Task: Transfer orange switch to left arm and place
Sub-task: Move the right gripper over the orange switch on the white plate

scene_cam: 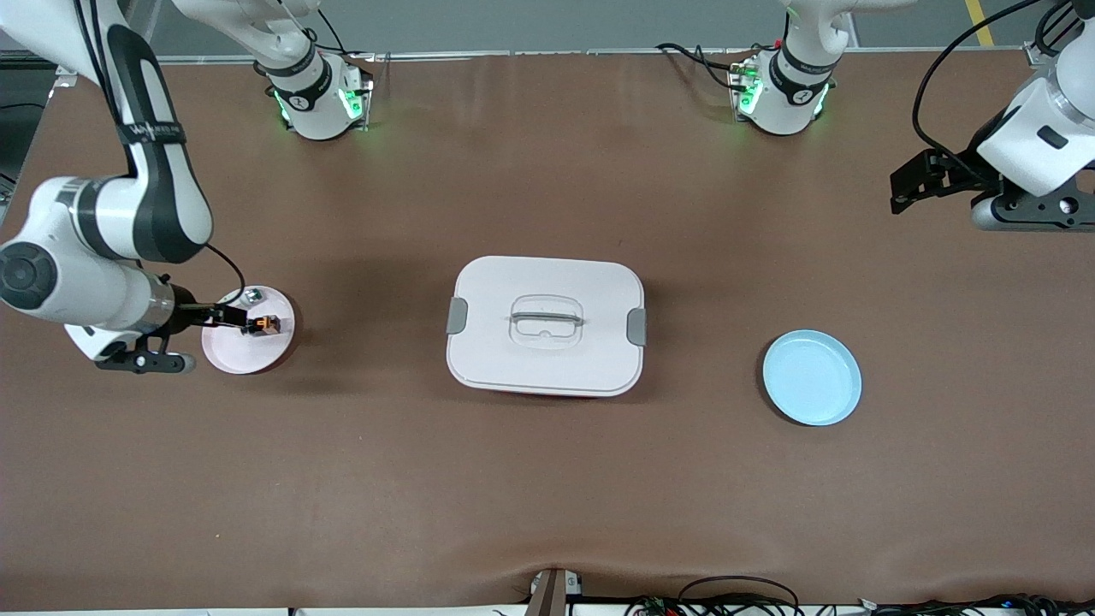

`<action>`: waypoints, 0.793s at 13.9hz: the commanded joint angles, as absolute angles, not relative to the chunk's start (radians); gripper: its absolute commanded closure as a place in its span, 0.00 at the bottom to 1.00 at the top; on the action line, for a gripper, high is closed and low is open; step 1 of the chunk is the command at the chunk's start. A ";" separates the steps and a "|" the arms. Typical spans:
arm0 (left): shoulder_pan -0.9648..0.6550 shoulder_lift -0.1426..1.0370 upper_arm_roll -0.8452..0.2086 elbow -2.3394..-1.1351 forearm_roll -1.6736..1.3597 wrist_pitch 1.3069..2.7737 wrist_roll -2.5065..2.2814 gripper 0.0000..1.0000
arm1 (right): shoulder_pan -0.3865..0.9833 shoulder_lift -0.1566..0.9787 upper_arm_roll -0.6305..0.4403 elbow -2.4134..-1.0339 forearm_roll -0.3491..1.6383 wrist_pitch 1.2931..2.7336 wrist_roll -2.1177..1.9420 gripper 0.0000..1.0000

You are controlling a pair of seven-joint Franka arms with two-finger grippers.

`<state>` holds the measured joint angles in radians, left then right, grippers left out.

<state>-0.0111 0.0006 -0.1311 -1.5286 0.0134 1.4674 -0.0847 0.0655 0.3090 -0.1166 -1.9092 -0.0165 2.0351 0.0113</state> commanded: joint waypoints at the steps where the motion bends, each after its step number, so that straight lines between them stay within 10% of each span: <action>1: -0.006 0.005 -0.137 -1.514 0.014 1.468 -0.094 0.00 | 0.060 0.321 -0.114 -1.980 -0.028 2.127 0.023 0.00; 11: -0.005 0.002 -0.137 -1.517 0.014 1.465 -0.094 0.00 | 0.061 0.403 -0.114 -2.020 -0.121 2.207 0.009 0.00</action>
